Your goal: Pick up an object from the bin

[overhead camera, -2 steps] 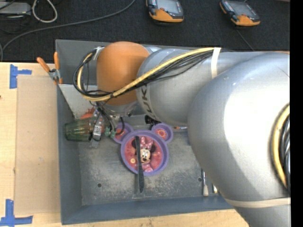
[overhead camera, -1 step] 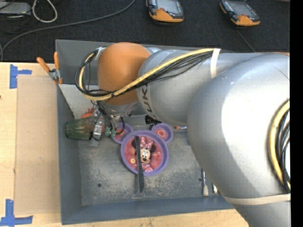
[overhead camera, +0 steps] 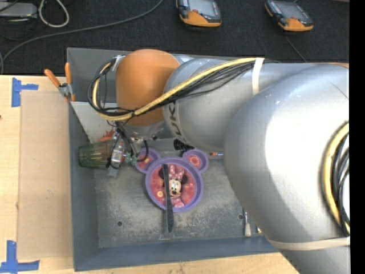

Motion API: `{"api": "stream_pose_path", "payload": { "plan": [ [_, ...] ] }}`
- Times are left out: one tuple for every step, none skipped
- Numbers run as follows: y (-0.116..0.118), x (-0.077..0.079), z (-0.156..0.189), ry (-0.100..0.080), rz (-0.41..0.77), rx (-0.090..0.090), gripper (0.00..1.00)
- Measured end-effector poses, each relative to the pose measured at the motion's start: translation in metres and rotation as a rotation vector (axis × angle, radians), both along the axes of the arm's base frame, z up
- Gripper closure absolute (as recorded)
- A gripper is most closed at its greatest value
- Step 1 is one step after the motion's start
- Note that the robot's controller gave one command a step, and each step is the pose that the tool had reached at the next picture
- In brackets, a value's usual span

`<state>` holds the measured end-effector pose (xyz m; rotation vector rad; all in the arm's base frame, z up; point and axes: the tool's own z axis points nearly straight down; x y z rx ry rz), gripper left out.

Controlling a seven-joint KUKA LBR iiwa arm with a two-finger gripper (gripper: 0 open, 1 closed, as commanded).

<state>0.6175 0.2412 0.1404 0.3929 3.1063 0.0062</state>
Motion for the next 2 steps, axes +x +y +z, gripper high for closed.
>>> {"api": "stream_pose_path", "payload": {
  "plan": [
    [0.0003, 0.0029, -0.0069, 0.000, -0.001, -0.005, 1.00],
    [0.0003, 0.0031, -0.0063, -0.002, -0.002, -0.003, 1.00]
  ]
}}
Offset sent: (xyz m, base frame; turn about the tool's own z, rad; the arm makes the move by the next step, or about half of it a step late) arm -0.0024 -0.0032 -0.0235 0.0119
